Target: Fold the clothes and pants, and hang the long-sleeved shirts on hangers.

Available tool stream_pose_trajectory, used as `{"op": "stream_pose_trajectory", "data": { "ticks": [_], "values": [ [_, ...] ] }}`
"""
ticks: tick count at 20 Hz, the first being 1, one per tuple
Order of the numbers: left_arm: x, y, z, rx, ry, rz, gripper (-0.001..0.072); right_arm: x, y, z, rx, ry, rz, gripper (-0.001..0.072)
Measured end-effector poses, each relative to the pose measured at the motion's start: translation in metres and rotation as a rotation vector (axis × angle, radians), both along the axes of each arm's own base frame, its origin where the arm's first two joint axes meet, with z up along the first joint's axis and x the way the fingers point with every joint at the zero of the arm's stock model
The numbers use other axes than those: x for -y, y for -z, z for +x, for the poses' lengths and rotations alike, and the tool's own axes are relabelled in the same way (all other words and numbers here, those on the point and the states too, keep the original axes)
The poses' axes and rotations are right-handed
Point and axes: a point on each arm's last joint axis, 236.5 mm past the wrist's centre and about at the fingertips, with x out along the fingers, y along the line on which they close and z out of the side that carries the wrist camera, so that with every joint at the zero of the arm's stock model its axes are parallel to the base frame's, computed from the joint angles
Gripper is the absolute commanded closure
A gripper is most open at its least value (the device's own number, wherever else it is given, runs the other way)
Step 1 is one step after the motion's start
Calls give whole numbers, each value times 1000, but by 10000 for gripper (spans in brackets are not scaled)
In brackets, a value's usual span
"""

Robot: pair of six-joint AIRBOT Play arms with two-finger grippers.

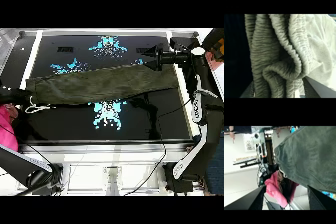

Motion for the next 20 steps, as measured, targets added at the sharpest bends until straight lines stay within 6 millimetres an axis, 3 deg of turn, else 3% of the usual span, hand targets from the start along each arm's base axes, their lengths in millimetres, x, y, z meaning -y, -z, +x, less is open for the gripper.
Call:
{"op": "stream_pose_trajectory", "data": {
  "ticks": [1,3,4,5,6,8,11,14,17,20],
  "values": [
    [3,0,1,0,6,-4,174,-2,0,0,0,-3,0,125],
    [10,4,4,-7,22,-1,497,-8,0,-2,0,-15,0,126],
    [14,4,5,-3,31,0,567,-12,0,-3,0,-22,0,129],
    [17,3,7,7,43,5,619,-17,0,-5,0,-32,1,184],
    [19,2,8,16,54,13,657,-22,0,-6,2,-41,0,308],
    [20,-4,10,37,69,34,663,-34,0,-10,13,-68,-2,683],
    [19,-23,15,80,81,75,664,-58,-3,-17,47,-120,2,699],
    [22,-51,20,125,91,122,665,-99,-5,-30,81,-189,4,700],
    [36,-81,27,137,96,139,665,-160,8,-43,114,-241,-51,701],
    [71,-110,35,150,143,145,665,-229,36,-41,144,-191,-114,701]
  ]
}}
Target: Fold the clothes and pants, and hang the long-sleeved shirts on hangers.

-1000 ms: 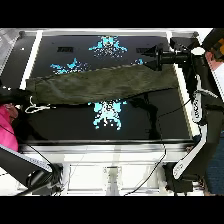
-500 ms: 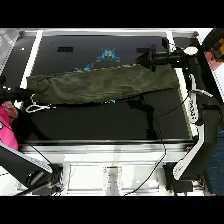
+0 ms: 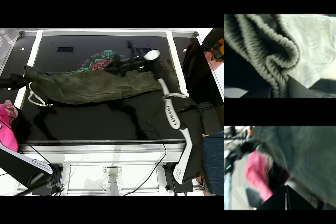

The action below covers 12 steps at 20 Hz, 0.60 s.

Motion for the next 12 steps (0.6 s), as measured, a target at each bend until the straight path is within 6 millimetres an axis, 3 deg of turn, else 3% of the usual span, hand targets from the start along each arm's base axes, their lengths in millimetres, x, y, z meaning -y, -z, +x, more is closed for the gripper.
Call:
{"op": "stream_pose_trajectory", "data": {
  "ticks": [2,5,8,12],
  "values": [
    [30,-16,5,14,51,10,665,-42,27,0,-32,65,-8,701],
    [78,-34,10,19,126,14,665,-84,72,1,-137,185,-2,701],
    [120,-43,12,18,195,13,665,-102,111,4,-288,323,27,702],
    [167,-48,10,14,278,10,665,-112,150,3,-480,464,63,703]
  ]
}}
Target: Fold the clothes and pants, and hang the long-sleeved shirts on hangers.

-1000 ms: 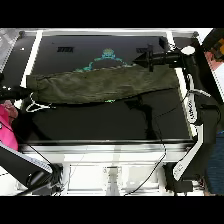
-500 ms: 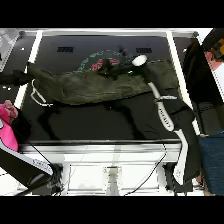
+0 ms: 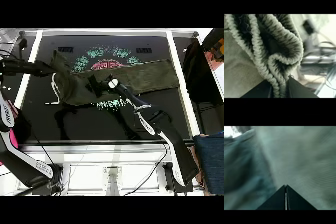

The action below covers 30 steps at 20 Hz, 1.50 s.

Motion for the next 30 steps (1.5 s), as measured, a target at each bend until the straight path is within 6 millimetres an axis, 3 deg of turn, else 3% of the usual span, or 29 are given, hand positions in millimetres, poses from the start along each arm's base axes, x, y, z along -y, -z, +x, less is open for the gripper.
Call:
{"op": "stream_pose_trajectory", "data": {
  "ticks": [2,4,8,10,13,15,16,17,18,19,22,25,26,27,28,30],
  "values": [
    [18,-1,-1,-8,28,-2,665,1,4,4,-47,56,24,705],
    [34,-2,-3,-22,50,-7,665,7,-11,12,-40,80,36,705],
    [69,-7,-9,-42,95,-12,666,46,-119,43,183,106,-1,704],
    [89,-10,-10,-49,107,-15,666,81,-173,55,316,115,-74,703],
    [129,-10,-12,-61,129,-11,665,150,-224,67,457,119,-240,701],
    [157,-3,-12,-61,138,27,663,196,-248,71,522,112,-345,701],
    [170,3,-13,-67,138,61,636,216,-257,70,540,107,-387,701],
    [182,10,-13,-66,135,91,498,236,-265,69,554,102,-424,702],
    [193,16,-12,-57,136,123,342,251,-268,67,556,91,-454,701],
    [205,21,-13,-56,138,142,283,265,-268,65,549,74,-483,702],
    [239,35,-15,-34,154,180,278,291,-264,56,533,22,-535,701],
    [268,39,-13,4,152,173,280,300,-259,48,527,-36,-563,702],
    [274,39,-11,18,143,168,324,301,-258,47,529,-49,-569,703],
    [277,38,-7,31,131,164,520,303,-255,45,526,-66,-581,703],
    [278,36,-4,42,118,160,664,305,-255,45,532,-76,-587,703],
    [272,29,4,61,89,151,665,308,-248,41,524,-114,-586,704]
  ]
}}
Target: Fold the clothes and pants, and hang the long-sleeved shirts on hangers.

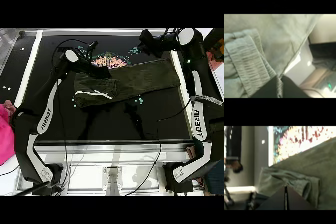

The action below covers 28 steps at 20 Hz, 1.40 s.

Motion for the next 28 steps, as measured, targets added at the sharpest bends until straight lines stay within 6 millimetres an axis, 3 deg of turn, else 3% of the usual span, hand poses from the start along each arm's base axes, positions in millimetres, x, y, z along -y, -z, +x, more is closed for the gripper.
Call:
{"op": "stream_pose_trajectory", "data": {
  "ticks": [4,7,11,13,14,15,16,19,21,23,25,28],
  "values": [
    [-41,-26,24,54,-96,-9,667,14,18,-8,-64,-99,54,704],
    [-94,-41,34,83,-173,27,667,27,39,-25,-165,-220,173,704],
    [-163,-33,21,26,-268,80,666,34,70,-54,-316,-369,312,700],
    [-187,-19,4,-31,-302,96,665,28,89,-61,-372,-412,348,687],
    [-196,-16,-2,-49,-318,98,665,23,100,-64,-400,-430,351,640],
    [-204,-10,-9,-70,-331,104,665,16,111,-65,-422,-442,348,502],
    [-208,-6,-15,-85,-337,110,665,8,124,-68,-449,-457,335,397],
    [-217,-1,-25,-102,-343,121,666,-17,156,-72,-501,-479,302,359],
    [-219,0,-27,-104,-343,123,665,-34,177,-76,-541,-491,284,207],
    [-220,1,-29,-107,-342,125,665,-53,192,-80,-567,-503,274,201],
    [-221,2,-30,-107,-341,126,665,-69,206,-79,-565,-497,258,140],
    [-221,2,-30,-106,-339,127,664,-90,220,-75,-548,-480,238,138]
  ]
}}
